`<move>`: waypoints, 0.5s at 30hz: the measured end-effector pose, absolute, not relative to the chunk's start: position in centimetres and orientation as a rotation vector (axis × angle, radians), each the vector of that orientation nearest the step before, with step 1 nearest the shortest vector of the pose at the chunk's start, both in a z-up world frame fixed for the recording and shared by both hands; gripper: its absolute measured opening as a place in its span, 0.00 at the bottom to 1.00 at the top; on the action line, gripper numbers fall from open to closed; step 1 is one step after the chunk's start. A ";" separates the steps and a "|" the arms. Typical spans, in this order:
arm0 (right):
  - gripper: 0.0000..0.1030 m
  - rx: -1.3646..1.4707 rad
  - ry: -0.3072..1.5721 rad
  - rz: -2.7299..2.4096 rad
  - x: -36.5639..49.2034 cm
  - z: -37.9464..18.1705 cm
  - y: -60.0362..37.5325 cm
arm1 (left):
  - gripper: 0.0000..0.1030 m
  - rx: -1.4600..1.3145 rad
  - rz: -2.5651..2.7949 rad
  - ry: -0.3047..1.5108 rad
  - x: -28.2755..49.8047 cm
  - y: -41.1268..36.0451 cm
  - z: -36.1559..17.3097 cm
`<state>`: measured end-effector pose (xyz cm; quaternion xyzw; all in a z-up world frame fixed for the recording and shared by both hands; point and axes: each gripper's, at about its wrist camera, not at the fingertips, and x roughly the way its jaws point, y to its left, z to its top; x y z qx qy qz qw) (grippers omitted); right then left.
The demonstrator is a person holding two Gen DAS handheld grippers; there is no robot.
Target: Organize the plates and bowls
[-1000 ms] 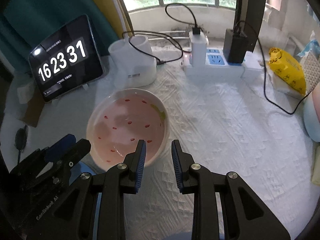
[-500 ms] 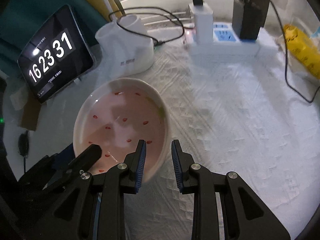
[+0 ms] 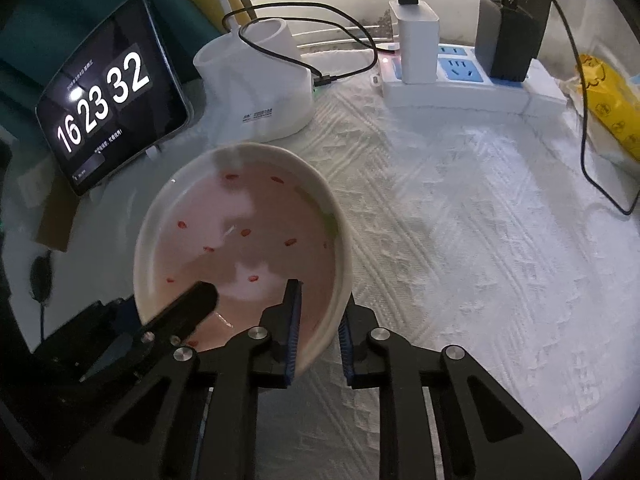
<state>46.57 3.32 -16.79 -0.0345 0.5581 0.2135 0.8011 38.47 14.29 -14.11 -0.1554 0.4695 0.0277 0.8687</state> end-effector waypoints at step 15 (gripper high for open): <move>0.13 -0.044 1.086 0.469 45.0 -14.2 2.0 | 0.27 -0.316 0.049 0.915 36.5 14.1 -11.5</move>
